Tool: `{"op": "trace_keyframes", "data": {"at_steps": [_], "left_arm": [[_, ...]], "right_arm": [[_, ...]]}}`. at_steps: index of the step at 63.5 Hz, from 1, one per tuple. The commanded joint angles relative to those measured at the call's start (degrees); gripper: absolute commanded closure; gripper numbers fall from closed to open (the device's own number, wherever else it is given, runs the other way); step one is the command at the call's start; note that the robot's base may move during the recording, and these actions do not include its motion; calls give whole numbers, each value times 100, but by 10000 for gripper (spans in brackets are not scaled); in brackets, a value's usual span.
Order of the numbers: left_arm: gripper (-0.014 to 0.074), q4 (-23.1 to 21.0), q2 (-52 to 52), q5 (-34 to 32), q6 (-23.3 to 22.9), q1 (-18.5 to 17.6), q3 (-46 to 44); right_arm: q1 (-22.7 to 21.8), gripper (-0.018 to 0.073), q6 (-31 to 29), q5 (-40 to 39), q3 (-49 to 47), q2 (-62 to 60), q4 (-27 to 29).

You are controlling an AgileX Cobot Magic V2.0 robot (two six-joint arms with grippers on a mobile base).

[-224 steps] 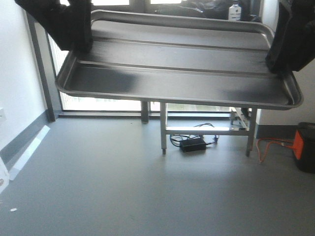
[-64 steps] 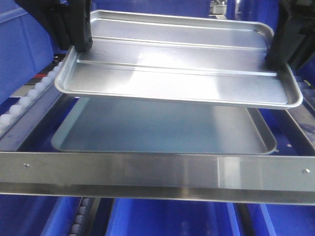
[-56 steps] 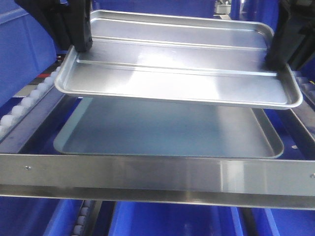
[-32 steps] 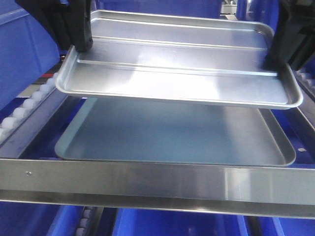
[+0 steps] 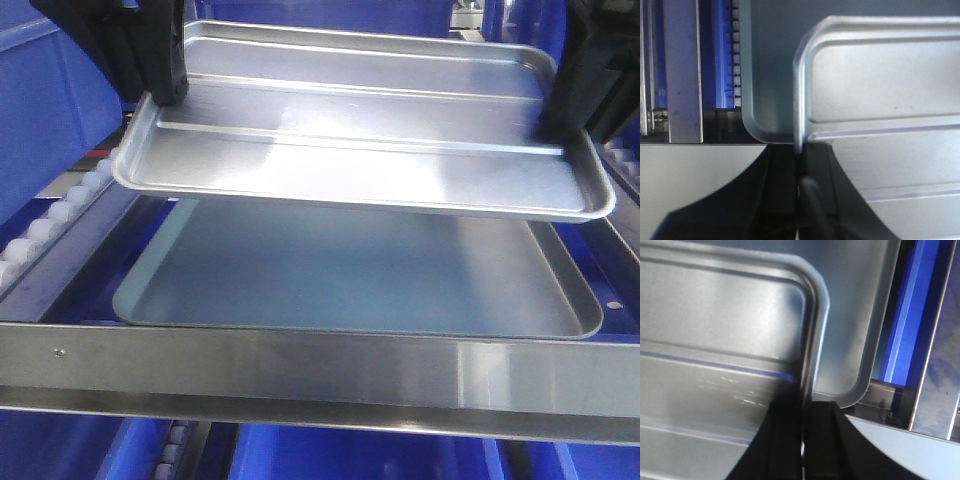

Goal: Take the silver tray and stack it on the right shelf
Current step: 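Position the held tray above the larger silver tray on the shelf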

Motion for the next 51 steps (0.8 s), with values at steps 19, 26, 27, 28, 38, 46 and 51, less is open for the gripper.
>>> {"op": "trace_keyframes", "data": {"at_steps": [19,26,27,28,38,46,51], "left_arm": [[689,223,-187,18,74,-15,-189],[689,223,-187,18,74,-15,-189],[689,223,-187,18,74,-15,-189],[689,223,-187,18,74,-15,-189],[689,223,-187,-8,74,-15,-189],[689,235,-187,-159,74,-15,-189],[689,235,-187,-148,74,-15,-189]], "right_arm": [[-10,503,-114,-246,-222,-181,-206],[-10,503,-114,-357,-222,-181,-206],[-10,503,-114,-374,-222,-181,-206],[-10,503,-114,-394,-222,-181,-206],[-10,503,-114,-542,-222,-181,-206],[-10,503,-114,-695,-222,-181,-206],[-10,503,-114,-772,-222,-181,-206]]}}
